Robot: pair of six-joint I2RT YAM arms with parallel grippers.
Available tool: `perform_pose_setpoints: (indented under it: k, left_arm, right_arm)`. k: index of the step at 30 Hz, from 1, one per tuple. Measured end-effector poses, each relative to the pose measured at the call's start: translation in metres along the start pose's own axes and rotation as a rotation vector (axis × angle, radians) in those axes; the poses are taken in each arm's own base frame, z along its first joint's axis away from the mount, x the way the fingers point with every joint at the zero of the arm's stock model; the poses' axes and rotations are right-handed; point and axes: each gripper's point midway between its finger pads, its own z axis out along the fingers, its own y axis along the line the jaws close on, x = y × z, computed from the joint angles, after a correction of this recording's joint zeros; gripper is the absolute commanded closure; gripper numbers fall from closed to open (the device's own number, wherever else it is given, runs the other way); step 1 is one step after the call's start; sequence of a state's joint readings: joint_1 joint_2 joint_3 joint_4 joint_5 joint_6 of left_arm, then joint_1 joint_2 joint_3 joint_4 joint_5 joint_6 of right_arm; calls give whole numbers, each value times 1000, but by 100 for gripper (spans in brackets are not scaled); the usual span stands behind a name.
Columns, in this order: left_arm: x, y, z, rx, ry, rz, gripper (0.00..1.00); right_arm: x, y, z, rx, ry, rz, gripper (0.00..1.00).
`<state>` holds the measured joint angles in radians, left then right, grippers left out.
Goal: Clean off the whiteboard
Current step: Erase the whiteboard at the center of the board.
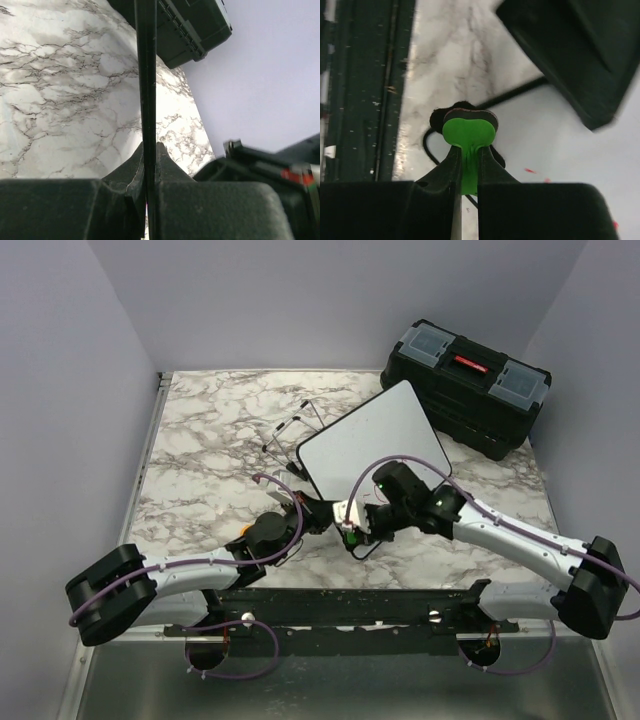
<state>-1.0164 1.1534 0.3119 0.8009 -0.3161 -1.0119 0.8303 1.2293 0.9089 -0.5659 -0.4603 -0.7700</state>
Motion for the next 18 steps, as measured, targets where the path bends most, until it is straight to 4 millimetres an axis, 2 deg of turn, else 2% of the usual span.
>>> perform_pose_setpoints:
  k: [2, 4, 8, 11, 13, 15, 18]
  left_arm:
    - [1, -1, 0, 6, 3, 4, 100]
    - [2, 1, 1, 3, 6, 14, 100]
    - [2, 3, 1, -3, 6, 31, 100]
    - [2, 3, 1, -3, 6, 32, 100]
    - [2, 3, 1, 0, 6, 28, 100]
    - [2, 0, 1, 10, 8, 18, 100]
    - [4, -2, 1, 19, 15, 17, 100]
  right_arm:
    - [-4, 17, 6, -59, 2, -22, 99]
    - [-3, 22, 11, -70, 17, -6, 99]
    - [2, 9, 11, -18, 33, 97, 99]
    - [9, -17, 0, 72, 37, 162, 99]
    - [12, -25, -5, 107, 38, 168, 99]
    - [11, -24, -8, 104, 32, 149, 99]
    - [13, -12, -6, 50, 12, 100, 99]
